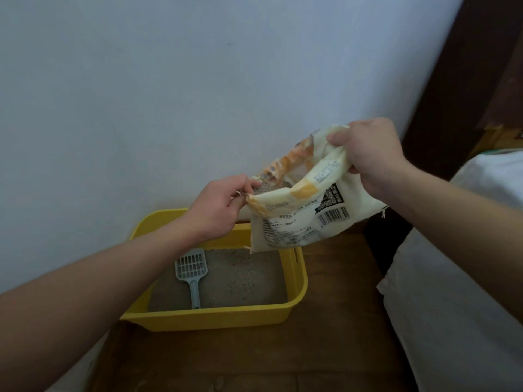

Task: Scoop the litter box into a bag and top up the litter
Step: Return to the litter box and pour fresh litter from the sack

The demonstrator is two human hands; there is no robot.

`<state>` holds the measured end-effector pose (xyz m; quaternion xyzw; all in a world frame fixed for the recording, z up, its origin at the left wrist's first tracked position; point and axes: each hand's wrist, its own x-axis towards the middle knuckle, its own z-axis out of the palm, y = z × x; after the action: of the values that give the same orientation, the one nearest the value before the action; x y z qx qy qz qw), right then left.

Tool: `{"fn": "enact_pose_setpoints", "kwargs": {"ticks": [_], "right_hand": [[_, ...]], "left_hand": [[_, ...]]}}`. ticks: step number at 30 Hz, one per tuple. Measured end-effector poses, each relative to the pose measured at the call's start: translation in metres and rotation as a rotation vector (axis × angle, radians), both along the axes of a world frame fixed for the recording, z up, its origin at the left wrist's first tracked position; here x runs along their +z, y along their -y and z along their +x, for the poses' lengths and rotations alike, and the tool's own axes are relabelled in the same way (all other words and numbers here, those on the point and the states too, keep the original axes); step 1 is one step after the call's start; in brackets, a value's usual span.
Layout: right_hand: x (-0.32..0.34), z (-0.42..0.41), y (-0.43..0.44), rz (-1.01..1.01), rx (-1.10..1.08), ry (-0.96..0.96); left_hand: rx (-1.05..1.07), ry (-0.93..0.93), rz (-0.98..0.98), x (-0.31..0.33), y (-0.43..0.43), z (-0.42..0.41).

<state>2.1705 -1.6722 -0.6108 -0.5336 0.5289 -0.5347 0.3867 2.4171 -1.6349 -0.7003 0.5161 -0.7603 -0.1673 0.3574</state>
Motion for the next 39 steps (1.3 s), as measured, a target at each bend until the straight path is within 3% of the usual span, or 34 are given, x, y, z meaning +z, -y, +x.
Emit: {"fn": "enact_pose_setpoints", "kwargs": {"ticks": [7, 13, 29, 39], "right_hand": [[-0.037, -0.005, -0.002, 0.01, -0.018, -0.307], [-0.051, -0.021, -0.001, -0.043, -0.039, -0.571], [-0.043, -0.087, 0.029, -0.186, -0.128, -0.848], [-0.067, -0.099, 0.056, -0.213, 0.045, -0.881]], "left_hand": [[-0.059, 0.229, -0.011, -0.006, -0.001, 0.002], [-0.1, 0.263, -0.039, -0.007, 0.006, -0.011], [-0.133, 0.17, -0.234, 0.009, 0.016, -0.096], [-0.227, 0.131, -0.233, -0.014, -0.002, -0.149]]}}
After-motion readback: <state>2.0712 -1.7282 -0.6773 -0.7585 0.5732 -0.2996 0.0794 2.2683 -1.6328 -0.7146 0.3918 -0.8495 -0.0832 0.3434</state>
